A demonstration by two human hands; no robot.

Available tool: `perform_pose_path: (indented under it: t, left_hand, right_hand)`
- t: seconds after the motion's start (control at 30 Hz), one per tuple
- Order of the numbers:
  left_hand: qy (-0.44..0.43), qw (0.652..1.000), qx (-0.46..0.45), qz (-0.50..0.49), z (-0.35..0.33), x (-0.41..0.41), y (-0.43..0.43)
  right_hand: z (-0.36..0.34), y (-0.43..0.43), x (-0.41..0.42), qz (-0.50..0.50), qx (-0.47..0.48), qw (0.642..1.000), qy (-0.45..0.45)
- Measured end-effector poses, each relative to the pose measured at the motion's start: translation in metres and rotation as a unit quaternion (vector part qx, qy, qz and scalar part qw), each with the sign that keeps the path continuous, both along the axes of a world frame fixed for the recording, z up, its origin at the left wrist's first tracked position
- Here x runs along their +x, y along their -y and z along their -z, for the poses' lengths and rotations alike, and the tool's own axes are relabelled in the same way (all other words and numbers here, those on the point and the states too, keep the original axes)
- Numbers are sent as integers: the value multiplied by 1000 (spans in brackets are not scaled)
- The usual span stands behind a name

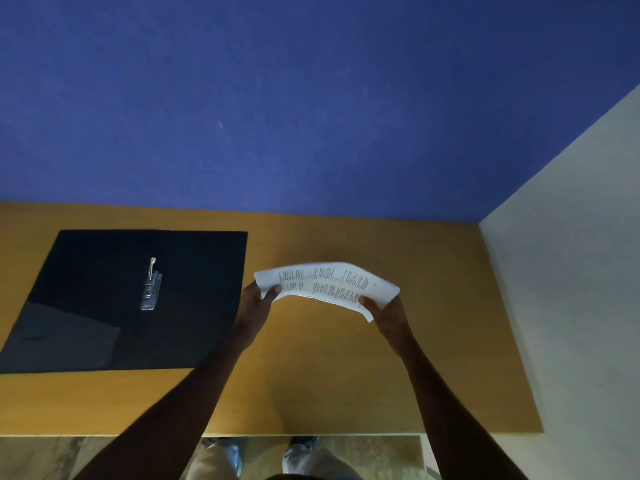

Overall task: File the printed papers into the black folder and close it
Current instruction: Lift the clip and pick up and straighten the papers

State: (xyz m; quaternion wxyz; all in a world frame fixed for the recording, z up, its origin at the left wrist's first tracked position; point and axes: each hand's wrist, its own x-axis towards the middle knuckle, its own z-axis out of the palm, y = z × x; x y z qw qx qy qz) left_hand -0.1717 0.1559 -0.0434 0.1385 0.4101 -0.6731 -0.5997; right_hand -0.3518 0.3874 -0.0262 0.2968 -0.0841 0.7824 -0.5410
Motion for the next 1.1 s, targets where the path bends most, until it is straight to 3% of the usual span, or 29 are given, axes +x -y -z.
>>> perform_pose_path:
  t: [0.27, 0.47, 0.57, 0.67, 0.8, 0.9, 1.1]
  left_hand:
    - [33, 999, -11, 6, -5, -9, 6]
    - [72, 991, -108, 43, -30, -9, 38]
    - [100, 984, -129, 73, -45, -2, 58]
    - [113, 981, -118, 100, -55, 10, 76]
    - [109, 981, -91, 129, -64, 28, 92]
    - [103, 984, -74, 129, -69, 44, 106]
    - [123, 983, -111, 75, -74, 83, 144]
  right_hand:
    - [7, 3, -1, 17, 43, 998, 37]
    - [-39, 7, -48, -68, -44, 996, 22]
    - [-76, 31, -75, -151, -14, 988, -31]
    - [-106, 75, -80, -258, 81, 962, -45]
    - [-122, 135, -45, -396, 182, 895, -92]
    - [-113, 162, -17, -423, 203, 870, -151]
    - [-80, 188, 29, -364, 161, 906, -147]
